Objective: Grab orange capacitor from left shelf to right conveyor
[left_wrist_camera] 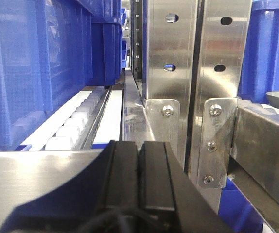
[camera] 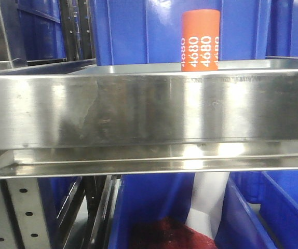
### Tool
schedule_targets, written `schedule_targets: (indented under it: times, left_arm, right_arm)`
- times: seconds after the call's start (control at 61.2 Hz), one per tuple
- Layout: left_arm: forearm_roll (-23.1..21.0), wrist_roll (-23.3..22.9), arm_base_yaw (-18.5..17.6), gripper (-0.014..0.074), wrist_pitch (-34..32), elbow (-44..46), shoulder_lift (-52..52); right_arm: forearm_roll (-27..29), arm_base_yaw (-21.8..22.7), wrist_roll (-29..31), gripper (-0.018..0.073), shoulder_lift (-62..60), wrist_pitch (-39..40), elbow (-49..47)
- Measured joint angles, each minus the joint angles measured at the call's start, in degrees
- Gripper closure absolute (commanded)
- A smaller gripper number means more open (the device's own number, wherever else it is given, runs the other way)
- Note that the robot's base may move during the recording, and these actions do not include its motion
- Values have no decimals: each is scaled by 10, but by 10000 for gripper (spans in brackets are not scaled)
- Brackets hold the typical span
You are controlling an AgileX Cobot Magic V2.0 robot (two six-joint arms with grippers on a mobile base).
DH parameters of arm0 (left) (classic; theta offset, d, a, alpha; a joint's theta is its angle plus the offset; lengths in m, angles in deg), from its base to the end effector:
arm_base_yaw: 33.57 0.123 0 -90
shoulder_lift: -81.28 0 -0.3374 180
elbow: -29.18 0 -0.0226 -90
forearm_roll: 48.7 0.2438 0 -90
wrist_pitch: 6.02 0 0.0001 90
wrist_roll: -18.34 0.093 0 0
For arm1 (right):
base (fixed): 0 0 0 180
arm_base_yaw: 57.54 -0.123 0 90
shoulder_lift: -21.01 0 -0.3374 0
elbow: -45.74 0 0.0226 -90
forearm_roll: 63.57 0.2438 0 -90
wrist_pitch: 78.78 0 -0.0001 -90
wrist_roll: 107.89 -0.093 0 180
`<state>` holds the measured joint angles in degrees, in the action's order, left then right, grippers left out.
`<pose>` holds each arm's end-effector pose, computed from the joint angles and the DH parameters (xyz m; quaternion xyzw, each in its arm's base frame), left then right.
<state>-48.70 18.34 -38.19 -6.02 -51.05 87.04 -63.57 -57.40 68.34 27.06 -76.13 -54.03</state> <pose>-0.0013 0.0001 0.2029 0.0275 0.6814 -0.0295 0.7308 -0.0013 0.0000 0.2071 0.0227 0.6663 0.0236 0.7449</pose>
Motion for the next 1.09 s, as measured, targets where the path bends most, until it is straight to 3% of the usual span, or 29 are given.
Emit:
schedule_targets:
  times: [0.523,0.817,0.981,1.095]
  left_arm:
    - [0,0,0,701,0,0,0]
    - [0,0,0,701,0,0,0]
    - [0,0,0,701,0,0,0]
    - [0,0,0,701,0,0,0]
  right_arm:
    - [0,0,0,503,0,10,0]
    - [-5,0,-71,503,0,161,-9]
    - [-76,0,-123,505,8,33,-137]
    - [-96,-6,-145,505,66,-59,-256]
